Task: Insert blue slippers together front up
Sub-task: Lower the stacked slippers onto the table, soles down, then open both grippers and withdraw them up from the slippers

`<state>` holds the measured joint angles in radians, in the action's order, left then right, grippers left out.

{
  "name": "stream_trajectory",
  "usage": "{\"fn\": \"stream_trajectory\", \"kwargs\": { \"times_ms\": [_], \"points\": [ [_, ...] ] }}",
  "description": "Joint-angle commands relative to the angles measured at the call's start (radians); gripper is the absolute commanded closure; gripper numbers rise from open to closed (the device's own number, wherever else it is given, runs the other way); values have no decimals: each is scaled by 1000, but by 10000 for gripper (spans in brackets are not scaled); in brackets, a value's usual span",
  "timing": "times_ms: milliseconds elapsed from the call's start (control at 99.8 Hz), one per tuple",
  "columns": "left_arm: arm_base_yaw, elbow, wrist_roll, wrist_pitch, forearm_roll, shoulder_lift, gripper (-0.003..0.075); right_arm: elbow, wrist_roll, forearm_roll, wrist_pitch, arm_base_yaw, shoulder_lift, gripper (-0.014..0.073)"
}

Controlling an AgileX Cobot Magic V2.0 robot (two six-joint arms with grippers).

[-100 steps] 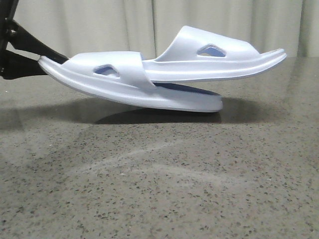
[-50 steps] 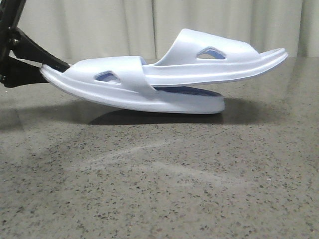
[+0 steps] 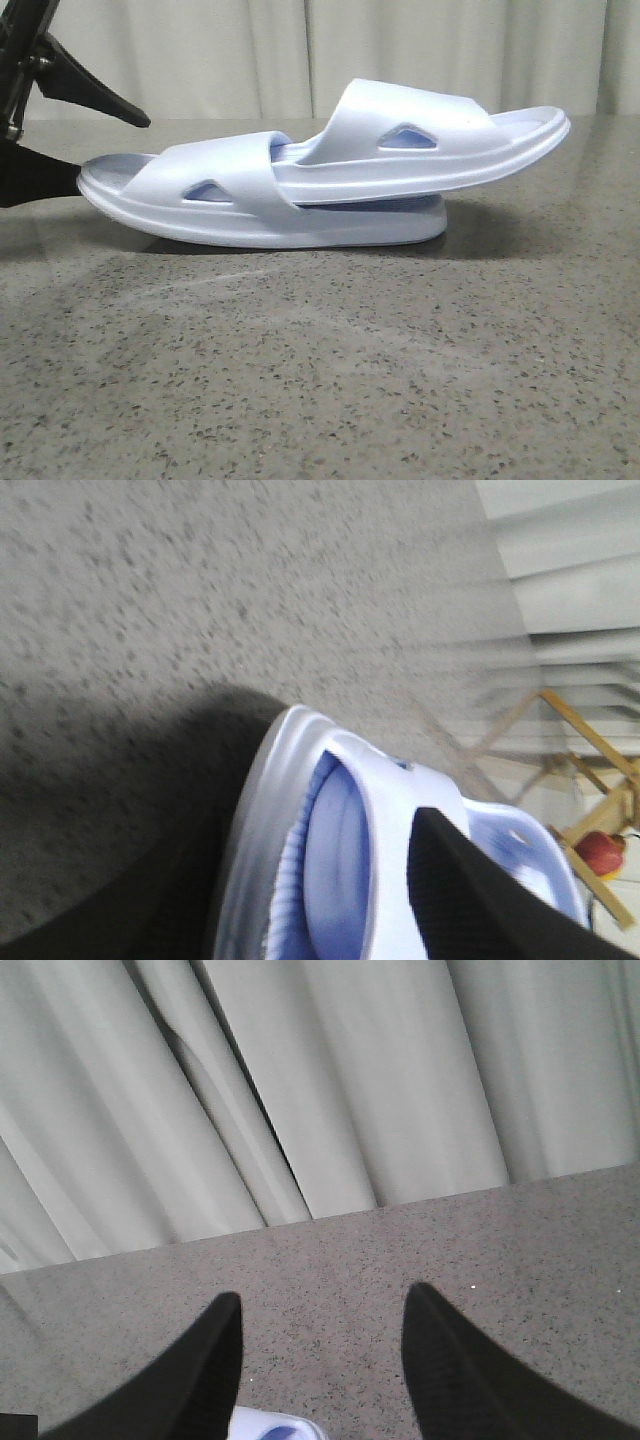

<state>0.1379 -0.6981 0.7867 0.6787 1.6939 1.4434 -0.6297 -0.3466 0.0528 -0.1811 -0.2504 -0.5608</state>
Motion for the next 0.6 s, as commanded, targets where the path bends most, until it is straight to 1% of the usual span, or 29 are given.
{"fn": "stream_trajectory", "kwargs": {
  "times_ms": [0,311,451,501,591],
  "points": [
    [11,-24,48,-16,42,-24,349,-38,16,12,63,6,2,284],
    [11,-24,227,-176,43,-26,349,-38,16,12,54,6,2,284],
    [11,-24,381,-297,56,-59,349,-38,16,12,50,6,2,284],
    [11,-24,445,-337,57,-87,349,-38,16,17,42,6,2,284],
    [11,-24,519,-410,57,-160,349,-38,16,49,31,6,2,284]
  ]
}}
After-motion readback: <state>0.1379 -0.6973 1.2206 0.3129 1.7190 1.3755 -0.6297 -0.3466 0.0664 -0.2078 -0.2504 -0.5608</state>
